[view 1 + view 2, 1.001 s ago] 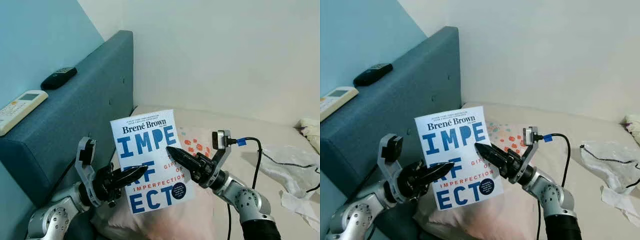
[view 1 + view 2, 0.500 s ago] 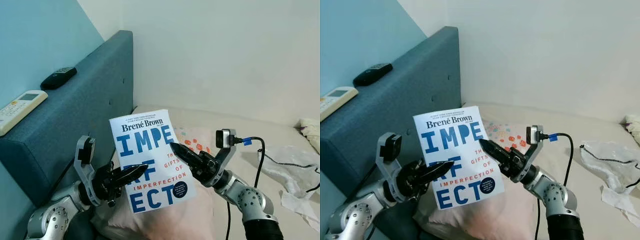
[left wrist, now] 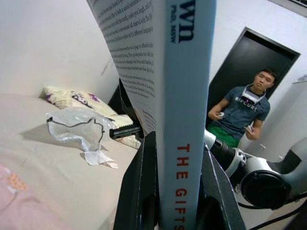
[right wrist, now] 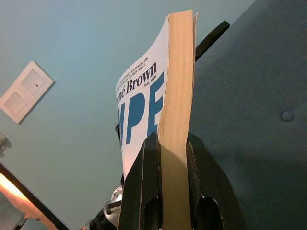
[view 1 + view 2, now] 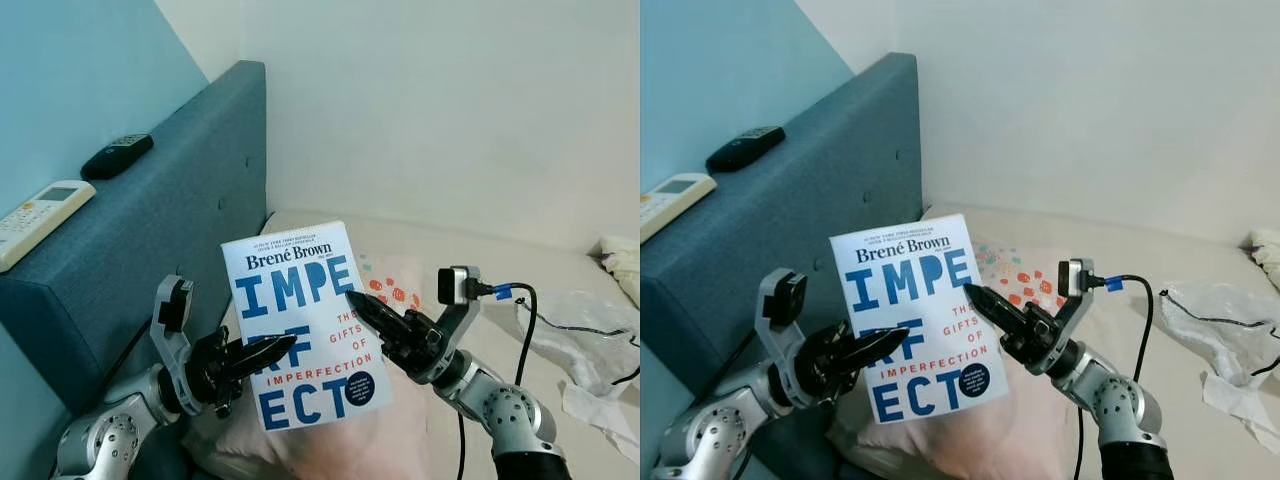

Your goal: Clean up the room

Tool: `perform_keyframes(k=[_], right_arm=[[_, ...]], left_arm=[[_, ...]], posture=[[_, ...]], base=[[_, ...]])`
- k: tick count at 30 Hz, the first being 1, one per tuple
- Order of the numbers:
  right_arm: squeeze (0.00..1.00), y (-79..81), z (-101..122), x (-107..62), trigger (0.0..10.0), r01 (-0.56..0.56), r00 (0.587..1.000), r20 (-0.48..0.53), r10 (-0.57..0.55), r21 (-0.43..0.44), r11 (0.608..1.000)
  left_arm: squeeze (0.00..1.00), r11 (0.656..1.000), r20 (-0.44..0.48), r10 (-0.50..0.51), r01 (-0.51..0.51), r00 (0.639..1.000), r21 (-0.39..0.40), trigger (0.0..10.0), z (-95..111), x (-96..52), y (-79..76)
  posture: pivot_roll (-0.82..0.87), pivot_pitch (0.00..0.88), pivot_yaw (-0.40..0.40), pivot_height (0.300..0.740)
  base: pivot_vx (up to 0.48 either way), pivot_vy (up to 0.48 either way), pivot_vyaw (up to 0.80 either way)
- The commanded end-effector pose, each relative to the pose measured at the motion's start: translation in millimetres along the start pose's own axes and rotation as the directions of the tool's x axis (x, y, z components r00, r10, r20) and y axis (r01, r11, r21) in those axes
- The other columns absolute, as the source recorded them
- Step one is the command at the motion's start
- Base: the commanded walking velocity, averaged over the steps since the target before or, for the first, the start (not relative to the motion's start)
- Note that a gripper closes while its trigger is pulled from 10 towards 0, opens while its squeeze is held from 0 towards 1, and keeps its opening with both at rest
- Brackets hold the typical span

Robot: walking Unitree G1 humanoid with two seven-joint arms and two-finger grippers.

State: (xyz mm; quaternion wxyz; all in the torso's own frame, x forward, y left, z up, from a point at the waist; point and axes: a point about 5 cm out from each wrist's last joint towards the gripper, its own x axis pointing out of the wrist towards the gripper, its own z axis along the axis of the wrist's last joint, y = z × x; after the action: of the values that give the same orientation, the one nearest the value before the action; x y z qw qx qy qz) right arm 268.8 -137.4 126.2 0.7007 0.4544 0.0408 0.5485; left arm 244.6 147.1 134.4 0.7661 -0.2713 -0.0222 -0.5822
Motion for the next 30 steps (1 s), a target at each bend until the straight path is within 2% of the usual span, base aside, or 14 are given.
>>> perform_keyframes(k=[1,6,9,10,11,12,13,14,17,23,26,28,29,30], right_arm=[[0.00,3.5,-28.5,10.4,0.0,-0.023,0.987,-0.156,0.038,0.100,0.995],[0.00,-2.7,-25.9,7.7,0.0,0.024,0.991,-0.133,-0.016,0.058,0.998],[0.00,-24.3,-6.2,2.7,0.0,0.205,0.979,0.011,-0.205,-0.038,0.978],[0.00,-35.7,7.3,-1.9,0.0,0.319,0.944,0.109,-0.311,-0.059,0.946],[0.00,-42.0,15.4,-5.0,0.0,0.386,0.913,0.169,-0.371,-0.059,0.921],[0.00,-48.8,25.0,-10.8,0.0,0.458,0.869,0.233,-0.437,-0.041,0.888],[0.00,-48.8,25.0,-10.8,0.0,0.458,0.869,0.233,-0.437,-0.041,0.888],[0.00,-54.0,32.1,-16.9,0.0,0.515,0.827,0.277,-0.489,-0.025,0.857],[0.00,-57.7,39.7,-24.3,0.0,0.568,0.782,0.320,-0.535,-0.012,0.823],[0.00,-57.1,47.4,-31.8,0.0,0.605,0.753,0.351,-0.556,-0.038,0.795],[0.00,-60.6,54.3,-40.9,0.0,0.664,0.701,0.384,-0.601,-0.045,0.747],[0.00,-64.2,62.0,-54.8,0.0,0.752,0.617,0.411,-0.671,-0.057,0.657],[0.00,-64.2,62.0,-54.8,0.0,0.752,0.617,0.411,-0.671,-0.057,0.657],[0.00,-67.6,65.0,-62.9,0.0,0.811,0.553,0.411,-0.725,-0.065,0.582]], left_arm=[[0.00,0.999,0.002,-0.011,0.011,1.000,0.047,10.0,4.3,16.7,2.8],[0.00,0.999,0.002,0.007,-0.007,1.000,0.052,10.0,4.0,16.8,4.9],[0.00,0.995,0.002,0.084,-0.084,0.996,0.053,10.0,2.9,16.6,14.4],[0.35,0.986,0.003,0.154,-0.154,0.988,0.062,10.0,2.4,15.1,23.0],[0.35,0.978,0.003,0.198,-0.198,0.980,0.070,10.0,2.1,14.0,28.6],[1.00,0.968,0.015,0.244,-0.244,0.970,0.052,10.0,2.2,10.6,34.8],[1.00,0.968,0.015,0.244,-0.244,0.970,0.052,10.0,2.2,10.6,34.8],[1.00,0.957,0.025,0.284,-0.284,0.959,0.050,10.0,3.0,6.4,39.5],[1.00,0.944,0.034,0.326,-0.327,0.945,0.040,10.0,2.7,-0.7,44.6],[1.00,0.918,0.034,0.395,-0.395,0.918,0.010,10.0,-2.3,-16.3,50.2],[1.00,0.904,0.024,0.427,-0.427,0.904,0.005,10.0,-6.9,-23.1,52.7],[1.00,0.885,0.005,0.466,-0.466,0.885,0.003,10.0,-13.0,-28.8,56.1],[1.00,0.885,0.005,0.466,-0.466,0.885,0.003,10.0,-13.0,-28.8,56.1],[1.00,0.876,-0.008,0.482,-0.481,0.876,0.010,10.0,-16.0,-30.1,58.0]], posture=[[-0.02,0.000,-0.078,0.708],[-0.02,0.000,-0.078,0.708],[-0.03,0.000,-0.079,0.708],[-0.03,0.000,-0.079,0.708],[-0.03,0.000,-0.079,0.708],[-0.03,0.000,-0.079,0.708],[-0.03,0.000,-0.079,0.708],[-0.03,0.000,-0.078,0.708],[-0.03,0.000,-0.078,0.708],[-0.03,0.000,-0.078,0.708],[-0.03,0.000,-0.079,0.708],[-0.03,0.000,-0.079,0.708],[-0.03,0.000,-0.079,0.708],[-0.03,0.000,-0.079,0.708]], base=[[0.000,0.000,0.00],[0.000,0.000,0.00],[0.000,0.000,0.00],[0.000,0.000,0.00],[0.000,0.000,0.00],[0.000,0.000,0.00],[0.000,0.000,0.00],[0.000,0.000,0.00],[0.000,0.000,0.00],[0.000,0.000,0.00],[0.000,0.000,0.00],[0.000,0.000,0.00],[0.000,0.000,0.00],[0.000,0.000,0.00]])
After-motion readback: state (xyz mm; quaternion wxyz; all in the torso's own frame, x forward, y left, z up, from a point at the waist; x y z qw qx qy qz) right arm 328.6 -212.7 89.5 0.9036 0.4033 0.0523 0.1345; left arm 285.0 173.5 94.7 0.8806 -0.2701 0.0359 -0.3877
